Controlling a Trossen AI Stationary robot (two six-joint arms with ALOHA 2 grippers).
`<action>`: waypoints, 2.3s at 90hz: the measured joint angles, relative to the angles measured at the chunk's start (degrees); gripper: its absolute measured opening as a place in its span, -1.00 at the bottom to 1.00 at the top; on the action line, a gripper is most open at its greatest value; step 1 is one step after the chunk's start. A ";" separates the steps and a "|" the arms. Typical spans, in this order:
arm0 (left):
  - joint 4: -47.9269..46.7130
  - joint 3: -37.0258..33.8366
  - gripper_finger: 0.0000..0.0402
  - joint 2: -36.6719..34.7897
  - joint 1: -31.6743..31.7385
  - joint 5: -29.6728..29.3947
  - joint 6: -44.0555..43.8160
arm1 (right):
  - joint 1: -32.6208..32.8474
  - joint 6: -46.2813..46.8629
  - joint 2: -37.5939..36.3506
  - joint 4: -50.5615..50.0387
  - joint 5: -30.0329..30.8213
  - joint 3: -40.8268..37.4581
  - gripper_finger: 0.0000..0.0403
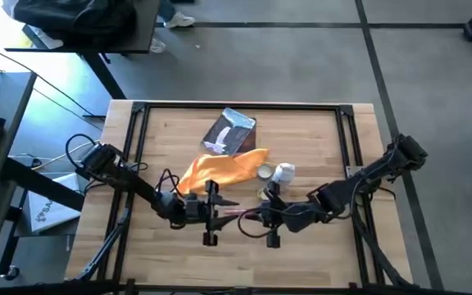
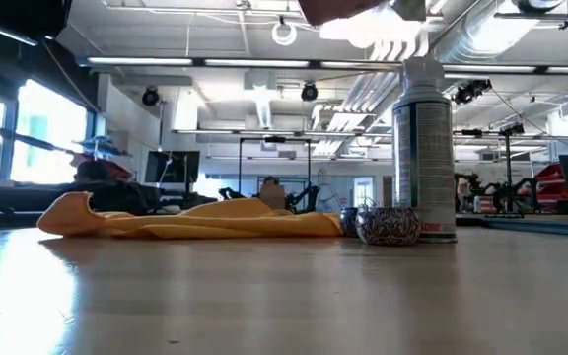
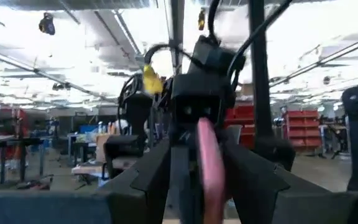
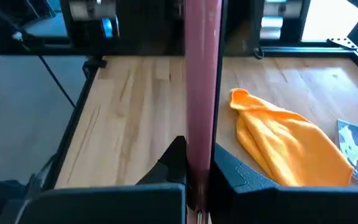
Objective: Apply microfiber cloth
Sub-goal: Spray the pink phone using the white spray bottle
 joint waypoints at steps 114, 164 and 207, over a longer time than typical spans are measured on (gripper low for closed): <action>-1.16 -0.40 -0.96 -8.34 -11.94 -39.89 17.76 | -0.58 1.68 -15.45 -27.85 11.19 0.02 0.01; -6.75 -13.68 -0.96 -8.00 6.60 -32.08 -18.21 | -8.47 16.25 -21.56 -63.49 24.67 -0.12 0.01; -11.48 -13.70 -0.97 -8.00 13.80 -19.75 -17.76 | -12.11 2.54 -21.86 -36.52 17.14 -16.00 0.01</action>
